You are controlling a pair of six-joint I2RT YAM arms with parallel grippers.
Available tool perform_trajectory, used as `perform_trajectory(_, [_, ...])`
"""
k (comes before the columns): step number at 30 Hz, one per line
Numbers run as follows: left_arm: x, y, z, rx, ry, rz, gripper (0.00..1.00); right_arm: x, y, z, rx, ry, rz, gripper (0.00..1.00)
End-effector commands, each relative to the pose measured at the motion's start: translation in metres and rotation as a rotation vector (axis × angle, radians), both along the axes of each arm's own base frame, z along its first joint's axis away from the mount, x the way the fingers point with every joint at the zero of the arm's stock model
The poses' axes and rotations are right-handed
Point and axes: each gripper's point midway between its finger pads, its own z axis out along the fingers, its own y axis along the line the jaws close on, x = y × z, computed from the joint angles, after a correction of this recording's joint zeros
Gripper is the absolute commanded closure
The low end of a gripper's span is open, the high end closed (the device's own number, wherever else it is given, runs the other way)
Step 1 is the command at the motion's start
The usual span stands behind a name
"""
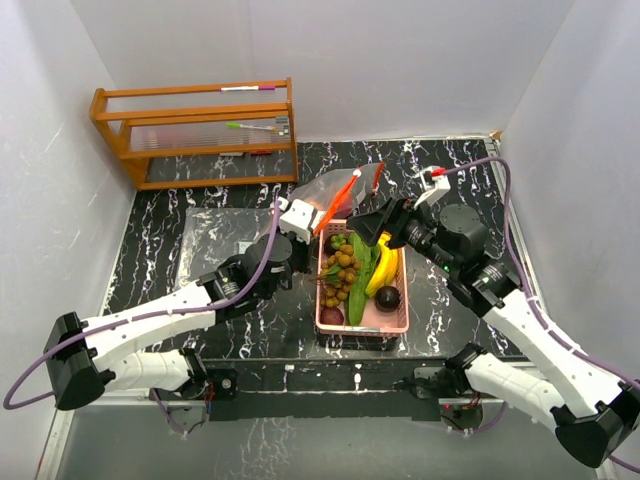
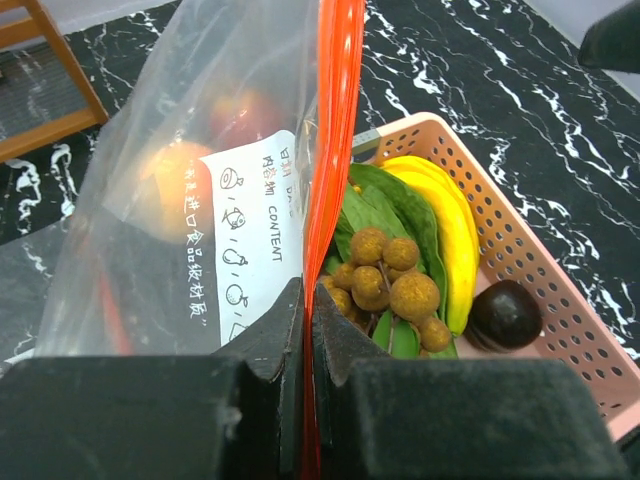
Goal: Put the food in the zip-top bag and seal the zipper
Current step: Open the zipper of the food storage bag.
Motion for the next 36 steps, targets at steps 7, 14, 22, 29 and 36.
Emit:
perform_trajectory(7, [-0.008, -0.013, 0.006, -0.105, 0.021, -0.059, 1.0, 0.013, 0.025, -0.012, 0.026, 0.022, 0.076, 0.22])
perform_trajectory(14, [-0.008, -0.016, 0.01, -0.119, 0.01, -0.07, 1.0, 0.019, 0.029, -0.016, 0.03, 0.027, 0.071, 0.28])
perform_trajectory(22, [-0.011, -0.013, 0.008, -0.126, 0.012, -0.071, 1.0, 0.03, 0.031, -0.023, 0.033, 0.054, 0.042, 0.3])
perform_trajectory(29, [-0.012, -0.011, 0.009, -0.132, 0.009, -0.072, 1.0, 0.043, 0.033, -0.026, 0.028, 0.063, 0.007, 0.35])
perform_trajectory(36, [-0.013, -0.01, 0.011, -0.142, 0.005, -0.077, 1.0, 0.055, 0.033, -0.033, 0.026, 0.092, -0.042, 0.36])
